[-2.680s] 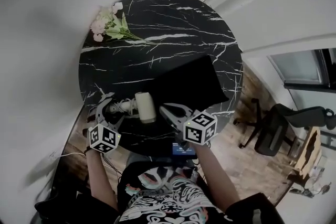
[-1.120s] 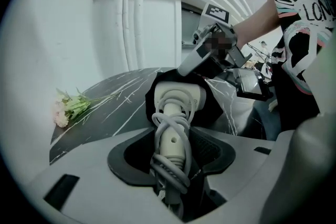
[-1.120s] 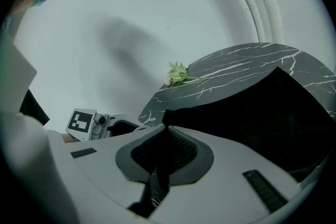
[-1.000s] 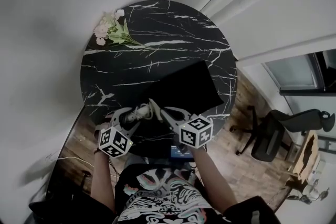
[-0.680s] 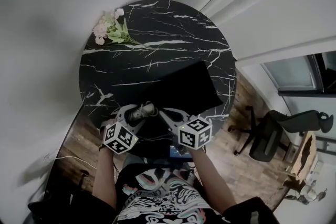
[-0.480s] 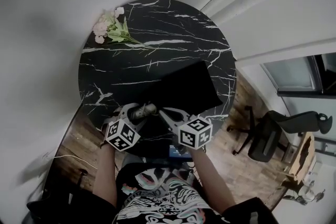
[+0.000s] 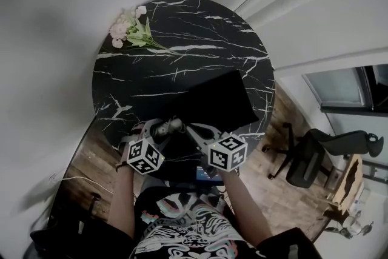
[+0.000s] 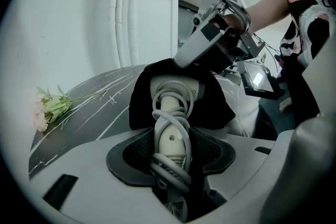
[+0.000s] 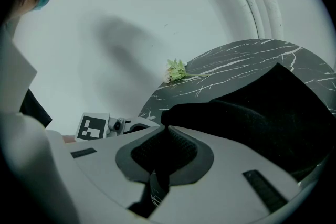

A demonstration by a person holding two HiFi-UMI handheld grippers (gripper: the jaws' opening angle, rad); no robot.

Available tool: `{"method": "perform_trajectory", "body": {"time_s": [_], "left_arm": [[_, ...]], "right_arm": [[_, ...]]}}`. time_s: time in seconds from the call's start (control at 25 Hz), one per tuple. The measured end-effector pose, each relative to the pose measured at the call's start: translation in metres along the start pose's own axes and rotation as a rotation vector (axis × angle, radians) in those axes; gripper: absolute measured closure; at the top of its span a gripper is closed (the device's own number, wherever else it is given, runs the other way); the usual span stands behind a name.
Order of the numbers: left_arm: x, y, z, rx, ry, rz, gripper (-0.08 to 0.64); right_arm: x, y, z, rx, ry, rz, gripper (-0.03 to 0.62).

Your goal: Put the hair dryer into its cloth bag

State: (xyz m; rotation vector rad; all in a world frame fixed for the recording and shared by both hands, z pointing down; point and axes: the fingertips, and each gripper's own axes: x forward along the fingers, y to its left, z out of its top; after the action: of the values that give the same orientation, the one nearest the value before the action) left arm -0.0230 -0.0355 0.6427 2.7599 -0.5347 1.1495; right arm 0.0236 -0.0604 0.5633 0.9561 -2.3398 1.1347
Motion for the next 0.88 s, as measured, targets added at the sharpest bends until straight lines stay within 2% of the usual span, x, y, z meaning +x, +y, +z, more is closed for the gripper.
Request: {"method": "perform_trajectory", "body": {"time_s": [0.28, 0.52, 0.76, 0.88], "left_arm": [[0.0002, 0.0003, -0.0015, 0.004, 0.009, 0.013, 0.345], [0.0020, -0.0009, -0.0030, -0.004, 0.021, -0.010, 0.345], [0.0012, -0.0011, -0.0018, -0.001, 0.012, 0.002, 0.345], [-0.0044, -0.0014, -0.0031, 0.025, 0.037, 0.024, 0.344]], "right_arm": [[-0.0006, -0.0008, -0.0024, 0.016, -0.005, -0.004, 0.566], [-0.0026, 0.0008, -0.0001, 0.013, -0.015, -0.003, 0.566], [-0.0047, -0.0001, -0.0018, 0.014, -0.017, -0.005, 0.566], [-0.0062, 0.0000, -0.0002, 0.007, -0.017, -0.005, 0.566]]}}
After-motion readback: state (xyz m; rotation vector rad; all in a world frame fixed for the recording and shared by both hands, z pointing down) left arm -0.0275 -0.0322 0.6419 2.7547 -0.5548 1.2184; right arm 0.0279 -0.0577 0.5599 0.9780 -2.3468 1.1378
